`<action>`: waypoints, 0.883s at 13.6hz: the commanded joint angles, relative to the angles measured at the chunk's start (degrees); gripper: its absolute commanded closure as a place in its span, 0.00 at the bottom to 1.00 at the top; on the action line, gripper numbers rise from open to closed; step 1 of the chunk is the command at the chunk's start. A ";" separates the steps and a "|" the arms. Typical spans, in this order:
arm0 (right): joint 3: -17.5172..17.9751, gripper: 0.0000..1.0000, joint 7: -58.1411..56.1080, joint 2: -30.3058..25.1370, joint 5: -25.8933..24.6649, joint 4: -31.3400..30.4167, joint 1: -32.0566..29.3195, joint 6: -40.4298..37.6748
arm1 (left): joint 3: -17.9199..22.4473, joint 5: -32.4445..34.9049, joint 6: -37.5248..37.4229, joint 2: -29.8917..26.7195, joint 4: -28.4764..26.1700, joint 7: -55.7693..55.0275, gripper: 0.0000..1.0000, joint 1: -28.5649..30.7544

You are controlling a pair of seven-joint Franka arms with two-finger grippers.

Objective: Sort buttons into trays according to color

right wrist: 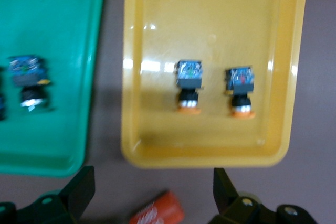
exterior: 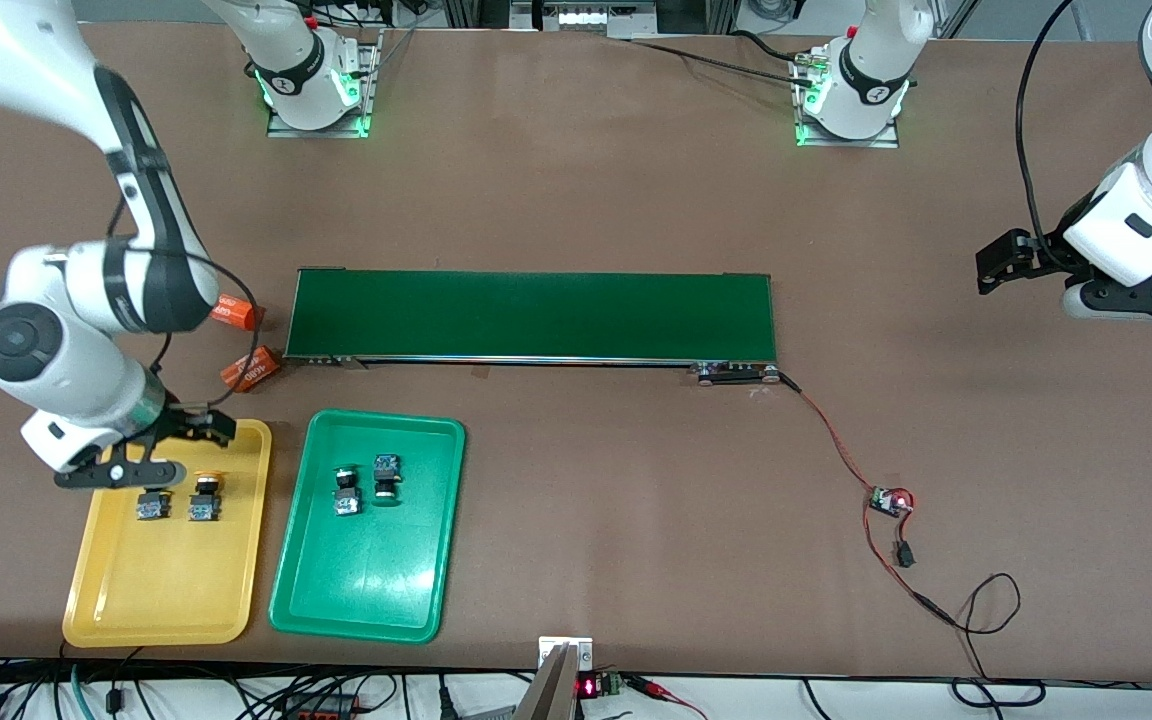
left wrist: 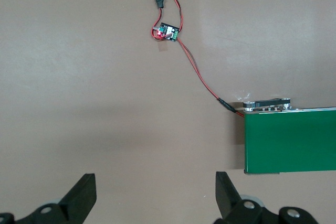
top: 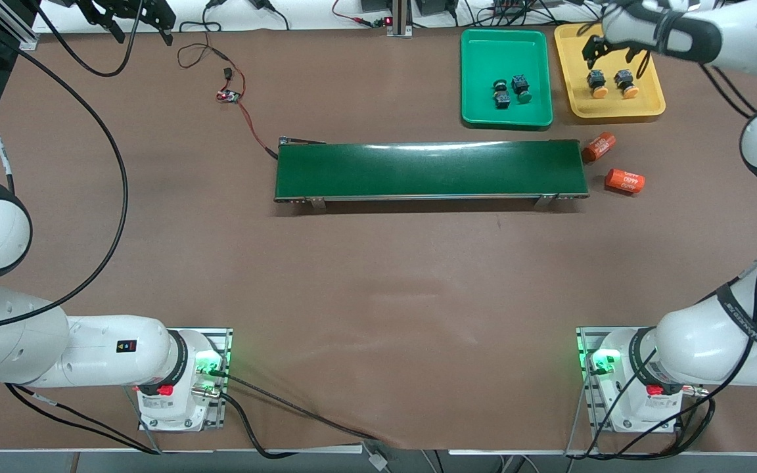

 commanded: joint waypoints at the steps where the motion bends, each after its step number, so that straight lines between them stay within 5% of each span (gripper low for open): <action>1: 0.11 0.00 0.61 -8.42 4.32 -2.54 0.69 -9.31 | -0.23 1.07 -1.14 0.69 1.65 1.15 0.00 0.13; 5: -2.07 0.00 0.17 -15.89 11.61 -1.48 0.60 -21.45 | -0.23 1.07 -1.14 0.69 1.65 1.07 0.00 0.13; 12: -3.84 0.00 -9.06 -20.30 12.33 -1.22 -0.45 -27.09 | -0.23 1.16 -1.14 0.69 1.65 1.07 0.00 0.13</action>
